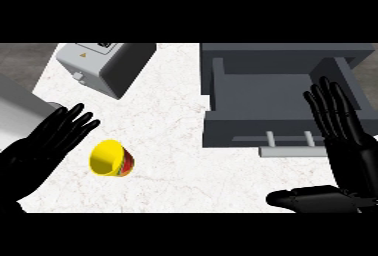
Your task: Pick up the cup, place it into the drawer and close the drawer
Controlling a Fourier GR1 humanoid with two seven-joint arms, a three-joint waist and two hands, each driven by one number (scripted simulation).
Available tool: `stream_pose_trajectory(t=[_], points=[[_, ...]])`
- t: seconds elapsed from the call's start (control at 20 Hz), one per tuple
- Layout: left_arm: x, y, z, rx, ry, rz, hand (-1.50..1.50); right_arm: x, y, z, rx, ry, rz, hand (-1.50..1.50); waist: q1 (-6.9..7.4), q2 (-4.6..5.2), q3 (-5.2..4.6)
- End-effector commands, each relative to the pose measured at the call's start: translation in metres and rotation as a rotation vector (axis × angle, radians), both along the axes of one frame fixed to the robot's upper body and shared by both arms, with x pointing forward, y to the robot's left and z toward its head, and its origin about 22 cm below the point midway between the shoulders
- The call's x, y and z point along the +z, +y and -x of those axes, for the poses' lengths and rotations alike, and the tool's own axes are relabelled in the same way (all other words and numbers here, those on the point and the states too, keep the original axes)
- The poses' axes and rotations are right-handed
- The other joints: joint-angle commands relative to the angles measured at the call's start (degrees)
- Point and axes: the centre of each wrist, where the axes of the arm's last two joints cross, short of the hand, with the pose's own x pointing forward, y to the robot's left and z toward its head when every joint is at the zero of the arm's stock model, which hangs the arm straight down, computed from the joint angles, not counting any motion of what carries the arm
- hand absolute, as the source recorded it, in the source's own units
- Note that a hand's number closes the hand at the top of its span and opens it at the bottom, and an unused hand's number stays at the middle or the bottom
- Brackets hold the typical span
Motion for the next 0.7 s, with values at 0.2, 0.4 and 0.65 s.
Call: stream_pose_trajectory(t=[0.2,0.4,0.65], points=[[-0.042,0.06,-0.035,-0.028,0.098,-0.045,-1.5,0.012,0.002,-0.016,0.033,0.034,0.0,-1.5,0.02,-0.29,0.11],[-0.061,0.055,-0.059,-0.024,0.13,-0.095,-1.5,0.015,-0.004,-0.027,0.042,0.017,0.026,-1.5,-0.15,-0.27,0.11],[-0.095,0.052,-0.062,0.012,0.168,-0.131,-1.5,0.022,-0.005,-0.031,0.039,-0.024,0.009,-1.5,-0.12,-0.31,0.1]])
